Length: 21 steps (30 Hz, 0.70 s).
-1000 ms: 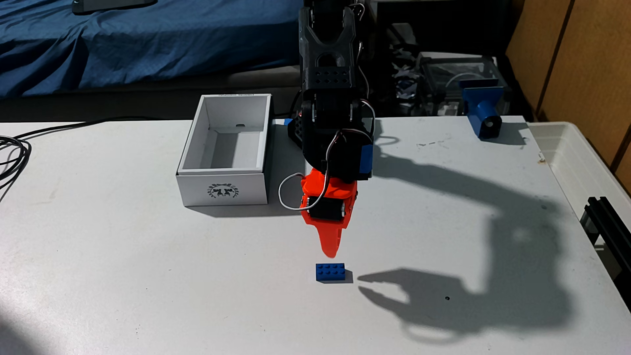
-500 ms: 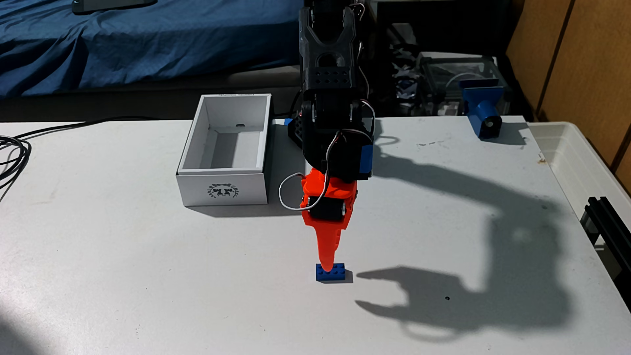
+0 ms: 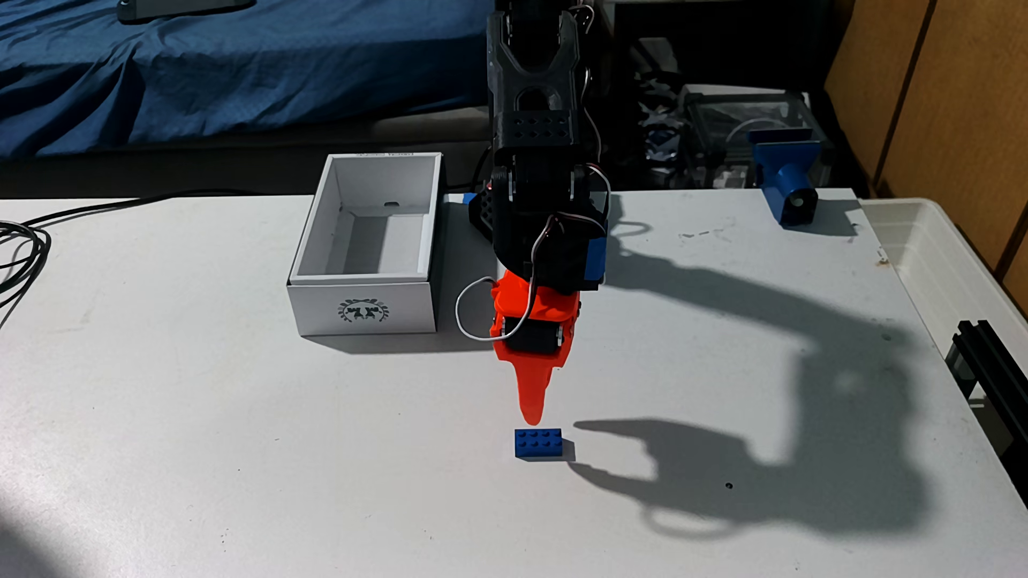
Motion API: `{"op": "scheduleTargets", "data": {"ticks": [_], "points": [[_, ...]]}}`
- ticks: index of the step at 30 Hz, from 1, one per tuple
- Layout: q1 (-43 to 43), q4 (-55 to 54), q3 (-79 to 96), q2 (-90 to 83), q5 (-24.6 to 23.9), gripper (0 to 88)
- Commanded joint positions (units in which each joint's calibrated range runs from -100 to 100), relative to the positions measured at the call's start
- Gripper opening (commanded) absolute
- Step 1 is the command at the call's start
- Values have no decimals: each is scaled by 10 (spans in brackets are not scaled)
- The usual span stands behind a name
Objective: Grab the blue brick and place in box
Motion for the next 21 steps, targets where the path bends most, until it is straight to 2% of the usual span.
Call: {"op": "scheduleTargets", "data": {"ticks": [1,15,21], "points": [[0,22,-37,0,3,158],[1,86,-215,146,-2,156],[0,87,-236,164,-3,151]]}}
